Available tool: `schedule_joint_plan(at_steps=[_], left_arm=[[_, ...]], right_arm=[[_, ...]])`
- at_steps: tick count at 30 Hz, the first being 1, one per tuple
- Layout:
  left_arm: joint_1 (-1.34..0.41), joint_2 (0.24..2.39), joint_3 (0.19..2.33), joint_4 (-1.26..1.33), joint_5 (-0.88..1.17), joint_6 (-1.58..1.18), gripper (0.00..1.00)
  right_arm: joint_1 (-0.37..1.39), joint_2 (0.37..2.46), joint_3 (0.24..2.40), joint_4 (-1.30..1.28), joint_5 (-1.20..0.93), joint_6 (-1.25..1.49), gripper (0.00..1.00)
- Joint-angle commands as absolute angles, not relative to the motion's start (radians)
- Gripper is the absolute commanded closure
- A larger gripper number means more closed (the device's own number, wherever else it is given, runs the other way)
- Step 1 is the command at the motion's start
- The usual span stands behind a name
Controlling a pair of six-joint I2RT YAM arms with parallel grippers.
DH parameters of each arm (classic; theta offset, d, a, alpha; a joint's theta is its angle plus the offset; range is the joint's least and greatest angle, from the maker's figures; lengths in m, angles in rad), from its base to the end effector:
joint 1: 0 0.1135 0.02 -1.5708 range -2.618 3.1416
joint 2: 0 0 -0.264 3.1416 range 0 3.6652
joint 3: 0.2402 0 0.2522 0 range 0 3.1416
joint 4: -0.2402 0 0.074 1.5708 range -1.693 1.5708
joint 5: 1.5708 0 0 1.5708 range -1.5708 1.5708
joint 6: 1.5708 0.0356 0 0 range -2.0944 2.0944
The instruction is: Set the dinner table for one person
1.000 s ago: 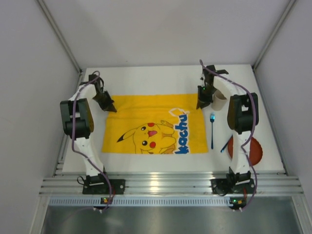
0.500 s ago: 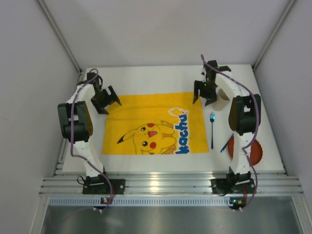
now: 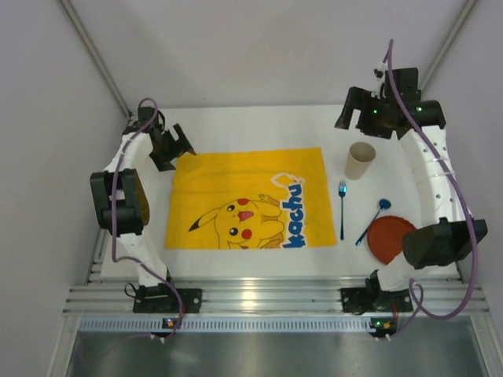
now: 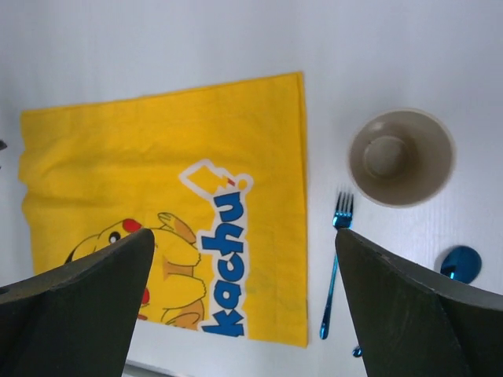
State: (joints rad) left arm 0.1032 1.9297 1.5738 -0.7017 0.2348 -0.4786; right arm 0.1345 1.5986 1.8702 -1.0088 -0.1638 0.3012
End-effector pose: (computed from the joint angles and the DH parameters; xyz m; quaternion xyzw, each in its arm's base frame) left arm 0.4152 0.0347 0.2369 -0.2470 0.9288 -0.1583 0.2265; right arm 0.3243 0.0497 0.4276 0.0429 0.9109 0.1602 0.3778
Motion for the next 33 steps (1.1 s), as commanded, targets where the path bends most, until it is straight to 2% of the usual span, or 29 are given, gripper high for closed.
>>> schedule_joint_plan(at_steps=[1,8,23,33], left_arm=[[0.071,1.919,1.551,-0.62,0.261,-0.5,0.03],[0.035,2.077,1.638,-0.589,0.282,-0.526,0.05],[0.032,2.258,1.844,-0.595,0.252,-0.549,0.05],[0.032,2.359,1.948,-0.601,0.262,-0.543,0.06]], right_arm=[[0.072,1.574,1.777,-1.017,-0.05,0.33,0.0],[-0.047,1.562,1.666,-1.04,-0.022,0.344,0.0],[-0.078,1.546,1.602,-1.045,0.046,0.331,0.0],[-0.083,1.62,1.559,-1.0,0.071,0.353,0.0]])
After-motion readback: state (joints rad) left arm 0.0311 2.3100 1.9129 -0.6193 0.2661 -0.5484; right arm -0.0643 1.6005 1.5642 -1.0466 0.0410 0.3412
